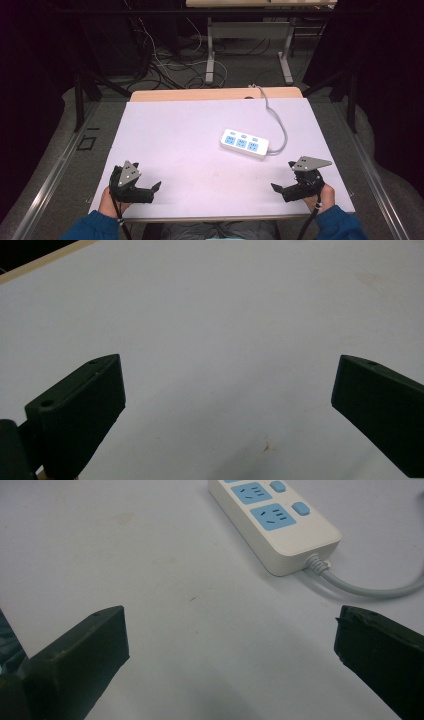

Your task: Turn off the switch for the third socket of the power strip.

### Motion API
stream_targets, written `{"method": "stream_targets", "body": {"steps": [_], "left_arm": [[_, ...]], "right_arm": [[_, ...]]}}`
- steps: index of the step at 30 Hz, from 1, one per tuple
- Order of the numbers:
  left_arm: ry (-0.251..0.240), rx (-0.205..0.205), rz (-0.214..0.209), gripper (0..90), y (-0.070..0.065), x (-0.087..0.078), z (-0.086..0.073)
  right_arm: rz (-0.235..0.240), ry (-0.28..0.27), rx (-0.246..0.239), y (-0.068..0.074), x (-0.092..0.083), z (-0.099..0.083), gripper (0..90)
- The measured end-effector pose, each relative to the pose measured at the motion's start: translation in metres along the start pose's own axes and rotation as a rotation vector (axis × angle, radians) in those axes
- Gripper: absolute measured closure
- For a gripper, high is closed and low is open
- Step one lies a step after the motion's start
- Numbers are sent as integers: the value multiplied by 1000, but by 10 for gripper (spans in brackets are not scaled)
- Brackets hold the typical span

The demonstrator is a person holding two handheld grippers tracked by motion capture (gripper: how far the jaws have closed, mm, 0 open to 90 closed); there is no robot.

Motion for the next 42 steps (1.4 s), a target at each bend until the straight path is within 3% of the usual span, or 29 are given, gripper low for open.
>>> {"method": "stream_targets", "body": {"steps": [20, 32, 42], "left_arm": [[8, -7, -9, 9, -2, 1, 0], [13, 11, -1, 9, -1, 1, 0], [14, -2, -14, 9, -2, 3, 0]], "right_arm": [[-9, 6, 2, 1, 4, 4, 6], [-11, 24, -16, 1, 15, 16, 7], [-16, 33, -6, -3, 22, 23, 7]]}}
Point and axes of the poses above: each handheld gripper's, and its own axes: x roughly forward along the jaws, z roughly out of its top, y roughly to its left, the point moved 1 cm from there along x, roughly forward along the jaws, and after that the axes turned 14 degrees about -z, right-handed, at the moved point
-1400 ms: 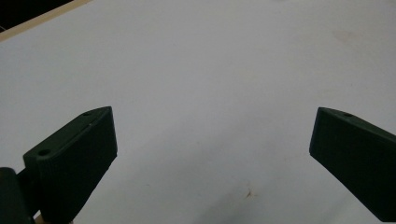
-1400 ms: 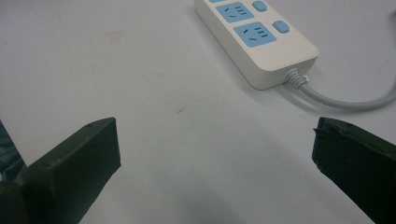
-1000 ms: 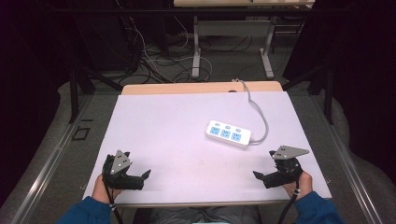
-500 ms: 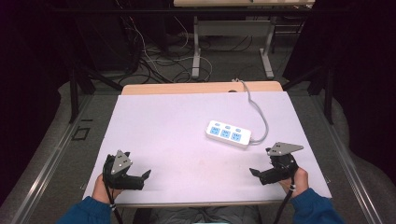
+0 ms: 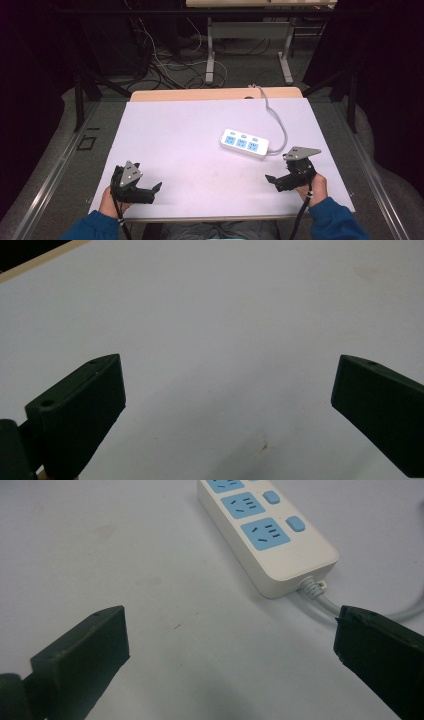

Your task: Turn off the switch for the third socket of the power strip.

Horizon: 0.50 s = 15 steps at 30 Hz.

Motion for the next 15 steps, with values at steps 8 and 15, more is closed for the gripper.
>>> {"method": "stream_targets", "body": {"steps": [8, 15], "left_arm": [[-2, 9, 6, 9, 1, 0, 0], [4, -1, 0, 9, 1, 0, 0]], "right_arm": [[3, 5, 13, -6, 6, 6, 7], [0, 0, 18, -9, 12, 11, 7]]}}
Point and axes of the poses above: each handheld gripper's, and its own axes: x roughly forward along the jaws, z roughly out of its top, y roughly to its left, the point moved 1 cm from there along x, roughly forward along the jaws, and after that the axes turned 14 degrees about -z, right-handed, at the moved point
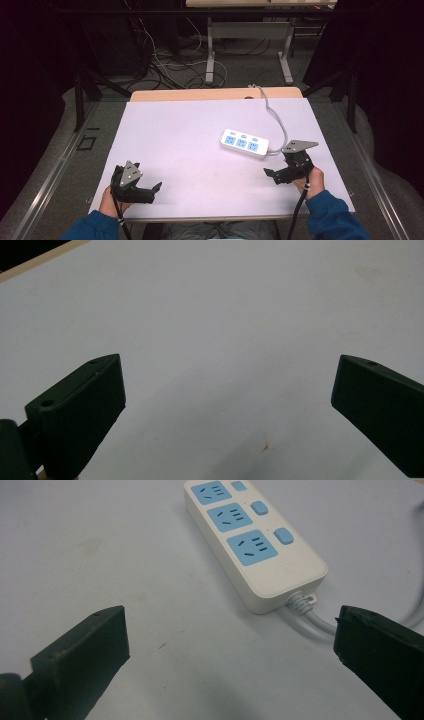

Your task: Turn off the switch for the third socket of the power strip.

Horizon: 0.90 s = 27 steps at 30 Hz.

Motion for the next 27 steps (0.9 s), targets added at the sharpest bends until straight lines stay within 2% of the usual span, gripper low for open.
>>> {"method": "stream_targets", "body": {"steps": [11, 13, 26, 27], "left_arm": [[7, 19, 5, 9, 3, 1, 1], [-2, 6, 1, 9, 3, 2, 1], [-2, 7, 1, 9, 3, 3, 0], [3, -5, -11, 9, 2, 4, 0]], "right_arm": [[11, -1, 4, -3, 13, 11, 8], [15, 7, 8, -3, 15, 14, 9], [22, -8, 9, -6, 29, 30, 10], [22, -9, 11, -6, 31, 31, 10]]}}
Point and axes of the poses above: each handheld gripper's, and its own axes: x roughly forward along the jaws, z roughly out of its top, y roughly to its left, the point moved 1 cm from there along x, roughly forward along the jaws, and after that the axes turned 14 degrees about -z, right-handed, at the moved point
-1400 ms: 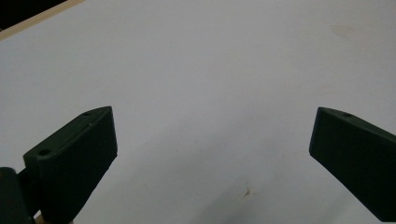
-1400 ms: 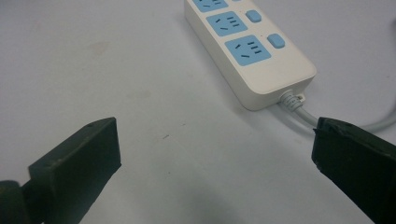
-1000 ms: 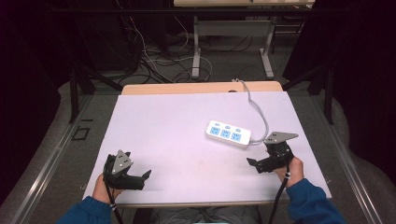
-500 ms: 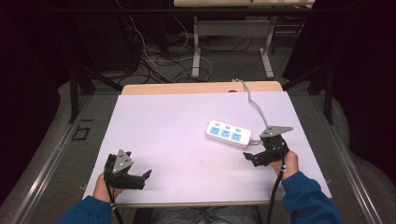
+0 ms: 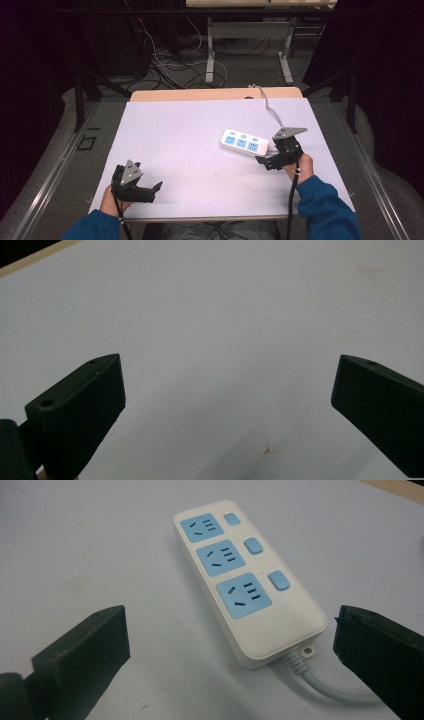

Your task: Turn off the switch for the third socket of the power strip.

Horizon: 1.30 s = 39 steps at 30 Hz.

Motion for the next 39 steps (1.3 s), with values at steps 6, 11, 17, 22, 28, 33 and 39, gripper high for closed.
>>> {"method": "stream_targets", "body": {"steps": [6, 11, 17, 22, 28, 33, 39], "left_arm": [[0, 10, -3, 9, -1, 0, 0], [2, 16, 1, 8, 1, 1, 1], [0, 18, 4, 8, 2, 3, 1], [6, 9, -12, 8, 3, 5, 2], [10, 25, -9, 8, 4, 7, 3], [13, 27, -8, 8, 4, 7, 3], [11, 22, -15, 8, 3, 8, 3]], "right_arm": [[0, 10, -1, -2, 8, 3, 10], [2, 9, 3, -3, 13, 7, 10], [1, 8, 9, -5, 21, 12, 9], [2, 5, 20, -7, 26, 17, 6], [-2, 5, 23, -9, 35, 20, 5], [-7, -5, 26, -9, 38, 25, 5], [-8, -20, 22, -10, 42, 31, 0]]}}
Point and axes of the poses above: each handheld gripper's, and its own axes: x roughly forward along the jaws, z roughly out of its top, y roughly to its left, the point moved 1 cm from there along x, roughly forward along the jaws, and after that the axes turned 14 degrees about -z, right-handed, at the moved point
